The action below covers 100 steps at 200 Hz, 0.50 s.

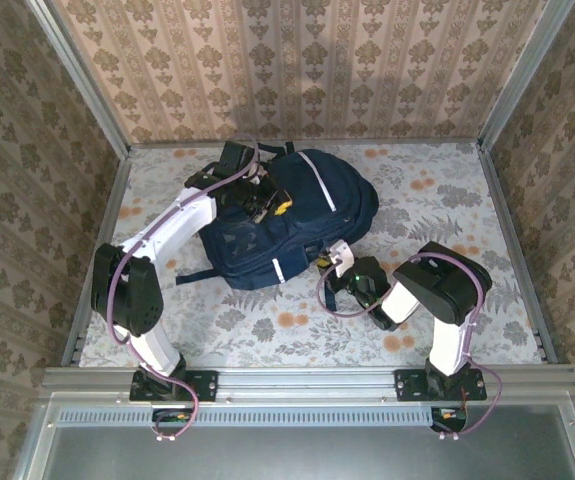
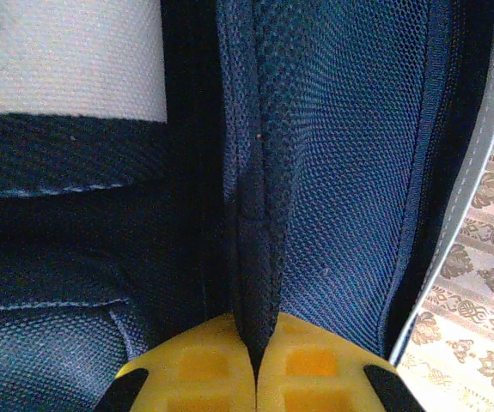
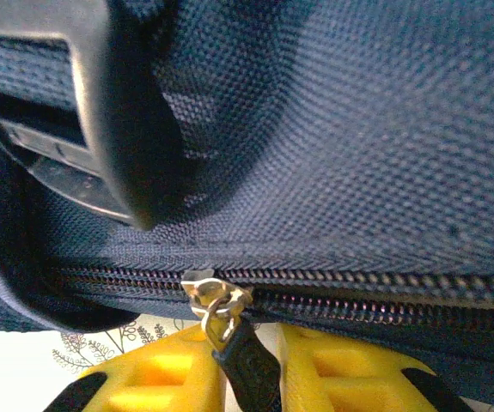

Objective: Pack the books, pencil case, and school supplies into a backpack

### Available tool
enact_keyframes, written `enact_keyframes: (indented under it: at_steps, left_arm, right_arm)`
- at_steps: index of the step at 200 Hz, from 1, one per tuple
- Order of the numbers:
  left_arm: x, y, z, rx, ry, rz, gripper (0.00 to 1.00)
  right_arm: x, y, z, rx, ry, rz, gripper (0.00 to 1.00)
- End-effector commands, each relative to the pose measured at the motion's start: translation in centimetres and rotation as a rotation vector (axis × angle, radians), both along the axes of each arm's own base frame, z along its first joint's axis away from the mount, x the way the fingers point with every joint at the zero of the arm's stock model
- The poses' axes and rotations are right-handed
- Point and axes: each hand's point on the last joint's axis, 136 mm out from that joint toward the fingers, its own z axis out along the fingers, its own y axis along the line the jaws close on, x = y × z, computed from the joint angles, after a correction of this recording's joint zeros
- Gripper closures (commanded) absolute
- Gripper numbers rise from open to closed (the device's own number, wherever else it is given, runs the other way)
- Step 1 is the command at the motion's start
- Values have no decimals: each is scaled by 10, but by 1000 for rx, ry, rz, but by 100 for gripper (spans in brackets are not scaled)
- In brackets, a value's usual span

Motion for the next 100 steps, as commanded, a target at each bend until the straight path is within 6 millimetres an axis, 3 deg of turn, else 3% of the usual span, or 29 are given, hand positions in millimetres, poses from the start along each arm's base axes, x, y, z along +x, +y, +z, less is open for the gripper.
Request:
enact_keyframes:
  at_steps: [1, 56, 100]
  left_arm:
    - [-1, -4, 34, -85, -68, -13, 100]
    - [0, -2, 28, -82, -57, -6, 100]
    - [5, 8, 18, -20, -78, -11, 100]
  right_arm:
    - [10, 8, 16, 63, -35, -10, 80]
    - [11, 6, 14, 68, -27, -23, 100]
    - [4, -10, 9, 44, -5, -75, 100]
